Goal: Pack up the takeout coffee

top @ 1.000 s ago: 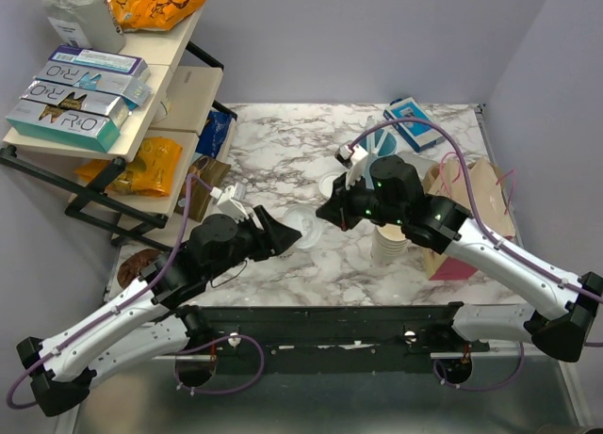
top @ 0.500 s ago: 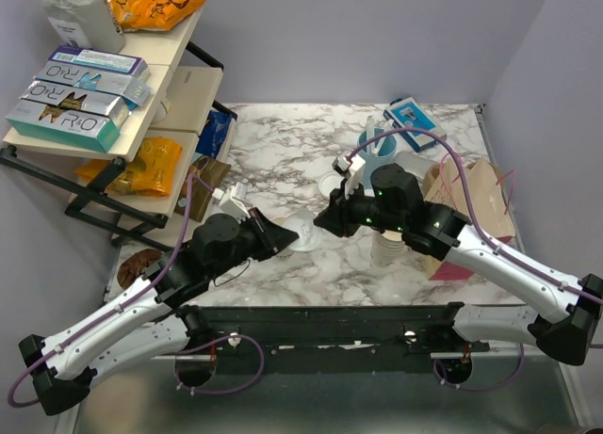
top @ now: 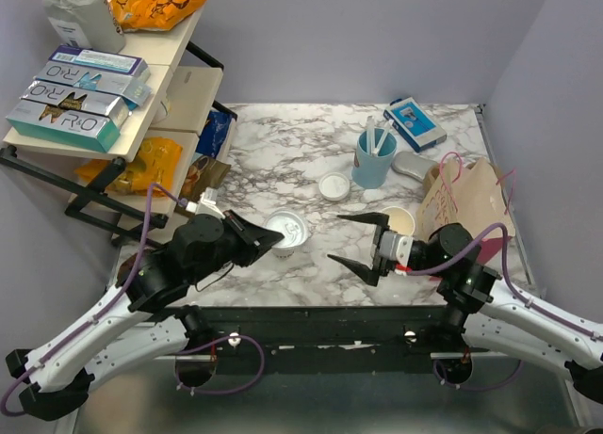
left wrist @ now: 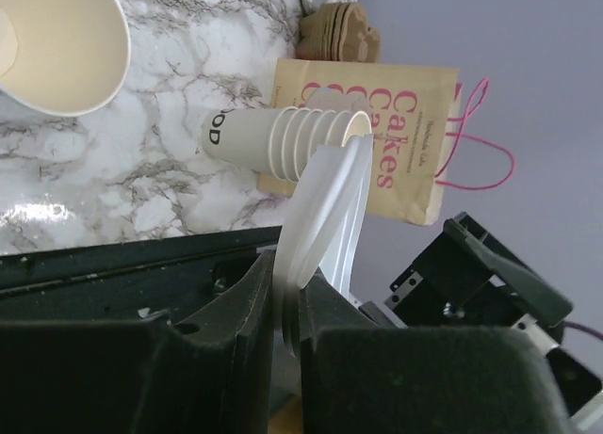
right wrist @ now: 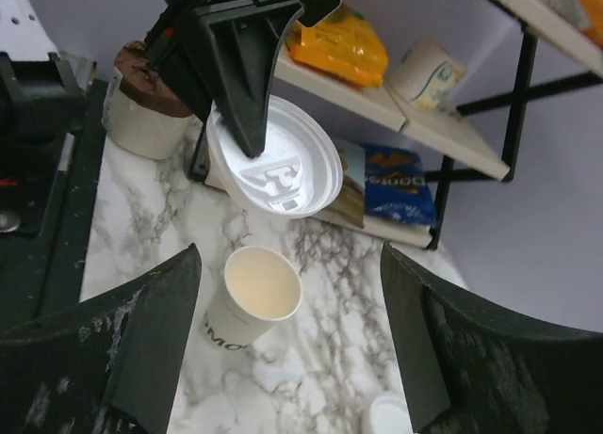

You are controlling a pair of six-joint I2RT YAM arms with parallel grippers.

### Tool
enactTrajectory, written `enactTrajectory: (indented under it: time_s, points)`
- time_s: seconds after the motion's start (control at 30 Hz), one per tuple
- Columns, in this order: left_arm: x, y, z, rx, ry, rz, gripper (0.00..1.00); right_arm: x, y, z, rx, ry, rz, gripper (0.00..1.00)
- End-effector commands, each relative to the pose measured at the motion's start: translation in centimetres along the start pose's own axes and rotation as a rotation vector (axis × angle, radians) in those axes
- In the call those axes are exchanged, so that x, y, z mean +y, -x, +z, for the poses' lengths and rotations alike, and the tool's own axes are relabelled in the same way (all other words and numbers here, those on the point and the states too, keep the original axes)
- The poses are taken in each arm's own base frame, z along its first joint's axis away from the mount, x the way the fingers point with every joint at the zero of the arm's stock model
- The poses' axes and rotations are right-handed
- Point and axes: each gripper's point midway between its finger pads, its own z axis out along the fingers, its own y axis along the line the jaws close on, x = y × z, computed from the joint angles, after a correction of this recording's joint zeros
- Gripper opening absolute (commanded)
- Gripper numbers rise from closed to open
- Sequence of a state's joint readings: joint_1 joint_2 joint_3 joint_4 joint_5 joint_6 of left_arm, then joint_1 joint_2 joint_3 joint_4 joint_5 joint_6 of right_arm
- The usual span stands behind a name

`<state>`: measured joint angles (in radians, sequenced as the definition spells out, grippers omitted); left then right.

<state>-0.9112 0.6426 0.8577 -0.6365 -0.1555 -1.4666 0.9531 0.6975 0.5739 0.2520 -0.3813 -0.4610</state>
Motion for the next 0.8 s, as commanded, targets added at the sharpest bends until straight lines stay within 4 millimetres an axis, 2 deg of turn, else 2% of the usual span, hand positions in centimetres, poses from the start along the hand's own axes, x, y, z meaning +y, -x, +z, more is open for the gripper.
enactTrajectory:
  time_s: [0.0,0.03,0.2,0.23,0.47,0.67,0.7,0.77]
  points:
    - [-0.4,2.1,-2.5,-0.087,0.052,-0.195,0.02,-0.4,3.7,1.0,-0.17,0.027,-0.292,0.85]
    - [-0.6,2.3,-2.9,-0.088,0.058,-0.205,0.01,-0.4,3.7,1.2,-0.172,0.025,-0.305,0.85]
    - [-0.8,1.4,-2.1,-0.043,0.084,-0.216,0.01,0.3,4.6,4.0,-0.16,0.031,-0.433,0.85]
    - [-1.0,1.2,-1.9,-0.036,0.08,-0.217,0.01,0.6,3.4,4.8,-0.122,0.042,-0.439,0.85]
    - [-1.6,0.8,-1.1,-0.015,0.078,-0.215,0.0,0.5,2.3,7.2,-0.065,0.012,-0.494,0.8]
    - [-2.0,0.9,-1.4,-0.014,0.06,-0.21,0.01,0.4,1.3,8.9,-0.023,0.027,-0.487,0.62]
    - [-2.0,0.9,-1.4,-0.016,0.058,-0.209,0.01,0.3,1.2,9.0,-0.02,0.022,-0.486,0.53]
    - [-1.9,0.9,-1.5,-0.016,0.057,-0.21,0.03,0.3,1.2,9.2,-0.018,0.019,-0.475,0.42]
